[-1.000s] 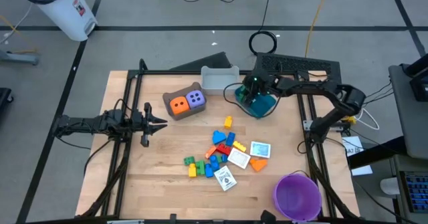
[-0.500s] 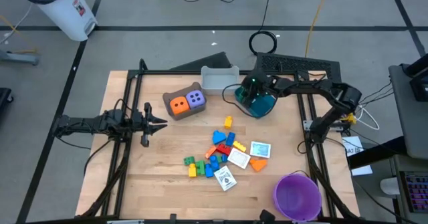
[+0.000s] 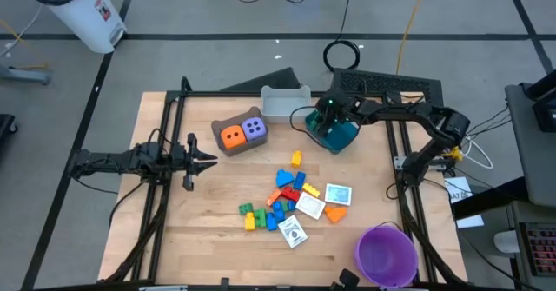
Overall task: Pick & Place Toys
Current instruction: Put the green 8 studs game piece into the blue bin, then put the orange 1 stud game piece into the blue bin
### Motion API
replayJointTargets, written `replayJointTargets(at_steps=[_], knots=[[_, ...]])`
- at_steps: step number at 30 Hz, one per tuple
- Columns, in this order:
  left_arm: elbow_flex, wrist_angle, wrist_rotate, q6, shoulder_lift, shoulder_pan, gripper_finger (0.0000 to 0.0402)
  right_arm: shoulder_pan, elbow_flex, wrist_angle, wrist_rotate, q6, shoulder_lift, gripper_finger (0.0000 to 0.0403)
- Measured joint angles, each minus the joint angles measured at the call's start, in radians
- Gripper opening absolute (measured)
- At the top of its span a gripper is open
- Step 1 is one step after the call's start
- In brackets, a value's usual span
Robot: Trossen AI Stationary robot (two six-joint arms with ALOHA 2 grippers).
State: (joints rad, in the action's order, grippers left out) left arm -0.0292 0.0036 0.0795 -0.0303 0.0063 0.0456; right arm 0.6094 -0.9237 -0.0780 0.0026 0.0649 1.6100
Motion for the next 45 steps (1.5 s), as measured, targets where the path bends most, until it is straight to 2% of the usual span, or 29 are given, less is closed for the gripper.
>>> replayJointTargets(at_steps=[8,20,26,35,45], knots=[[0.0,0.0,0.0,0.0,0.0,0.0,0.0076,-0.002,-0.001,0.002,0.0,0.0,0.046,0.0162],[0.0,0.0,0.0,0.0,0.0,0.0,0.0076,-0.003,-0.001,0.054,-0.004,0.0,0.048,0.0229],[0.0,0.0,0.0,0.0,0.0,0.0,0.0076,-0.034,0.0,0.034,-0.004,0.001,-0.009,0.0253],[0.0,0.0,0.0,0.0,0.0,0.0,0.0076,-0.179,0.0,-0.025,-0.004,0.003,-0.164,0.0256],[0.0,0.0,0.0,0.0,0.0,0.0,0.0076,-0.452,0.0,-0.147,-0.005,0.0,-0.297,0.0256]])
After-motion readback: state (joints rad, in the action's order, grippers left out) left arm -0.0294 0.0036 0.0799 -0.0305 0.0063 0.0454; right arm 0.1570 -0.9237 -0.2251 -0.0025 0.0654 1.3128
